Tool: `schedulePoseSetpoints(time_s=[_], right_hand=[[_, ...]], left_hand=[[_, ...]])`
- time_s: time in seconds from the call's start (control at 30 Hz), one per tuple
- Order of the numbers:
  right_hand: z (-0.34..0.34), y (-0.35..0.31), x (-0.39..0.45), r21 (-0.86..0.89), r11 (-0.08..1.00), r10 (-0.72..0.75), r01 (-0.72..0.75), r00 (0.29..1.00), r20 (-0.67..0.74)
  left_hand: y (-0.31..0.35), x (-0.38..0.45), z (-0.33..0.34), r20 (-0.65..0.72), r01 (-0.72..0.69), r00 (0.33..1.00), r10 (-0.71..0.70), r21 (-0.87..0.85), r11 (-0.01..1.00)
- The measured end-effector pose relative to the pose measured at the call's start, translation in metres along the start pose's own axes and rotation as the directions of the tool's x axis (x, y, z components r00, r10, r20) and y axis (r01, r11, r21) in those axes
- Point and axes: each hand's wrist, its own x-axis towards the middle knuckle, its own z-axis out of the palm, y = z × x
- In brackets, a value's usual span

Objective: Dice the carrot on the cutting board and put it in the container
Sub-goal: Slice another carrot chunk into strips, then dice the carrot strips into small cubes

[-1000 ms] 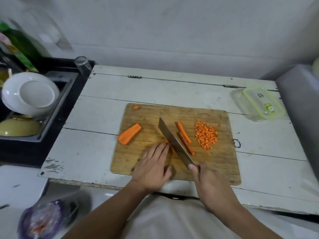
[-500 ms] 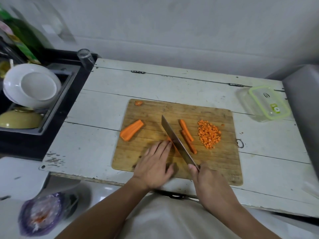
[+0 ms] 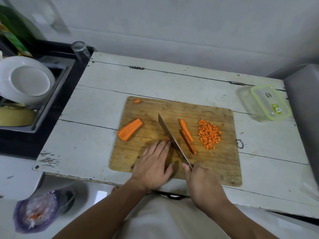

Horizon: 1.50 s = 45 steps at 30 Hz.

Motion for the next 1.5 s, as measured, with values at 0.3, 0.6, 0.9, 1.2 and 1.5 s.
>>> schedulePoseSetpoints(time_s=[0.3, 0.6, 0.9, 1.2, 1.5], right_hand=[[-0.001, 0.008, 0.020, 0.305, 0.952, -0.024, 0.015, 0.999, 0.026], [-0.037, 0.073, 0.027, 0.757, 0.646, 0.143, -0.100, 0.990, 0.008], [-0.040, 0.087, 0.018, 0.802, 0.581, 0.165, -0.138, 0.985, 0.050], [-0.043, 0.088, 0.012, 0.754, 0.648, 0.134, -0.108, 0.991, 0.026], [-0.037, 0.100, 0.014, 0.778, 0.612, 0.195, -0.143, 0.980, 0.027]], left_hand=[[0.003, -0.001, -0.005, 0.037, 0.013, 0.999, -0.013, -0.018, 1.000], [-0.001, 0.041, -0.028, -0.106, -0.004, 0.994, -0.016, -0.188, 0.982], [-0.046, 0.071, -0.062, 0.158, -0.109, 0.984, 0.079, 0.189, 0.976], [-0.006, 0.090, -0.051, 0.258, -0.408, 0.890, 0.376, 0.084, 0.909], [-0.041, 0.086, -0.077, 0.203, -0.304, 0.948, 0.244, 0.355, 0.884]])
